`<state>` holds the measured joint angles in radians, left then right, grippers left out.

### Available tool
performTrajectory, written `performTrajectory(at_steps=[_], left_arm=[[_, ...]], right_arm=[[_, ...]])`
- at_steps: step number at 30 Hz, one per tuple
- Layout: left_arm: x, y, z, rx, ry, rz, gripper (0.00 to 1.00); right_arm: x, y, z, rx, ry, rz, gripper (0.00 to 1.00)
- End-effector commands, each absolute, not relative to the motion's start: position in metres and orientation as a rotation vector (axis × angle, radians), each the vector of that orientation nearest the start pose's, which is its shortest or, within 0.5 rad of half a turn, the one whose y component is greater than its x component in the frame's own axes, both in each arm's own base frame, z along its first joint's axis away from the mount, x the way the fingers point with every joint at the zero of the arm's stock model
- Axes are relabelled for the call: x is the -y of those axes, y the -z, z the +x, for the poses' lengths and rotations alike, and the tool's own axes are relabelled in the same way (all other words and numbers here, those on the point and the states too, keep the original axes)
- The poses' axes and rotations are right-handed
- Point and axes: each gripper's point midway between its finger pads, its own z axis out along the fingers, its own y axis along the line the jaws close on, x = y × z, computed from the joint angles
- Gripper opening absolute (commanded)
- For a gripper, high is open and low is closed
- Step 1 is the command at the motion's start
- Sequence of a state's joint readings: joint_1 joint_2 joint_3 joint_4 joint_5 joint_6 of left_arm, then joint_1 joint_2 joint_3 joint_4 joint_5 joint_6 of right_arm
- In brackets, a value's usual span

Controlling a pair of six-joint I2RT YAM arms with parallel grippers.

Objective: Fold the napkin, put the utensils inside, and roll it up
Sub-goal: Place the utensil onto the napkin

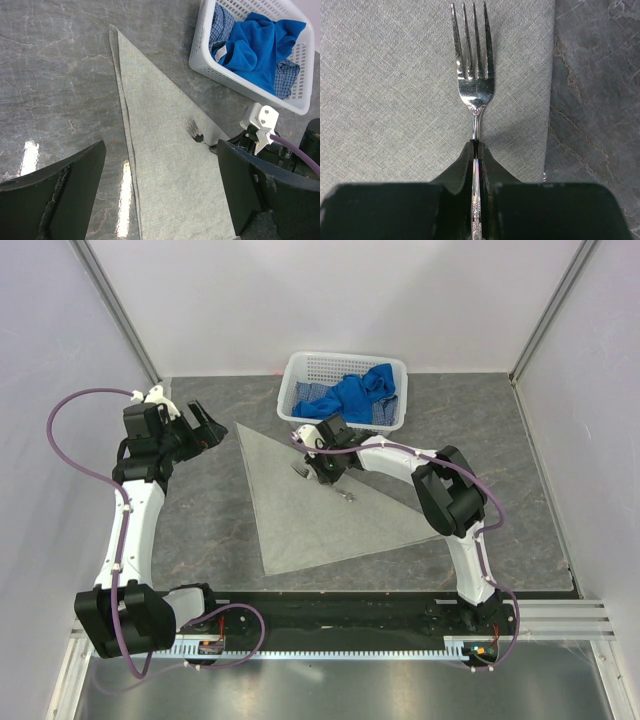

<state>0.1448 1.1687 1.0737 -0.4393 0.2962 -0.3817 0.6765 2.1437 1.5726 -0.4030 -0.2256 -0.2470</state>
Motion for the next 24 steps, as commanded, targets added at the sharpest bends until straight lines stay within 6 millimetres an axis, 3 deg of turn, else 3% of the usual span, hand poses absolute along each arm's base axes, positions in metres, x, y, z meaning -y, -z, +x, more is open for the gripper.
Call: performTrajectory(at_steps=[1, 6, 9, 10, 11, 13, 14, 16, 17, 18, 20, 22, 23, 24], left_arm=[[0.016, -0.248, 0.361, -2.044, 0.484, -0.38, 1.0], [0.015, -0.246, 0.361, -2.049, 0.483, -0.387, 1.0], [0.015, -0.247, 0.361, -2.049, 0.485, -0.386, 1.0], [0.015, -0.247, 0.361, -2.048, 0.484, -0.388, 1.0], [0.015, -0.246, 0.361, -2.049, 0.487, -0.386, 1.0], [0.016, -0.246, 0.361, -2.05, 0.488, -0.385, 1.0], [0.016, -0.246, 0.361, -2.051, 0.49, -0.384, 1.0], [0.016, -0.246, 0.361, -2.049, 0.493, -0.384, 1.0], [0.016, -0.246, 0.361, -2.05, 0.497, -0.385, 1.0], [0.017, -0.247, 0.361, -2.047, 0.5, -0.382, 1.0], [0.019, -0.245, 0.361, -2.05, 0.518, -0.392, 1.0], [0.023, -0.243, 0.361, -2.049, 0.549, -0.397, 1.0], [0.028, -0.241, 0.361, -2.055, 0.577, -0.386, 1.0], [0.03, -0.24, 0.362, -2.052, 0.59, -0.384, 1.0]], right_arm=[[-0.352, -0.034, 0.394, -2.215, -0.466, -1.188, 0.0], [-0.353, -0.031, 0.394, -2.216, -0.476, -1.192, 0.0], [-0.353, -0.041, 0.389, -2.207, -0.507, -1.187, 0.15], [-0.354, -0.045, 0.388, -2.204, -0.516, -1.179, 0.27], [-0.352, -0.058, 0.388, -2.188, -0.52, -1.162, 0.32], [-0.347, -0.066, 0.382, -2.19, -0.525, -1.145, 0.45], [-0.345, -0.083, 0.381, -2.167, -0.523, -1.123, 0.49], [-0.331, -0.085, 0.374, -2.197, -0.484, -1.083, 0.55], [-0.327, -0.1, 0.371, -2.187, -0.483, -1.049, 0.56], [-0.317, -0.091, 0.361, -2.229, -0.476, -1.03, 0.58], [-0.303, -0.102, 0.356, -2.26, -0.443, -0.92, 0.6], [-0.279, -0.089, 0.347, -2.332, -0.354, -0.823, 0.62], [-0.269, -0.1, 0.347, -2.337, -0.336, -0.732, 0.63], [-0.257, -0.091, 0.336, -2.399, -0.335, -0.644, 0.63]])
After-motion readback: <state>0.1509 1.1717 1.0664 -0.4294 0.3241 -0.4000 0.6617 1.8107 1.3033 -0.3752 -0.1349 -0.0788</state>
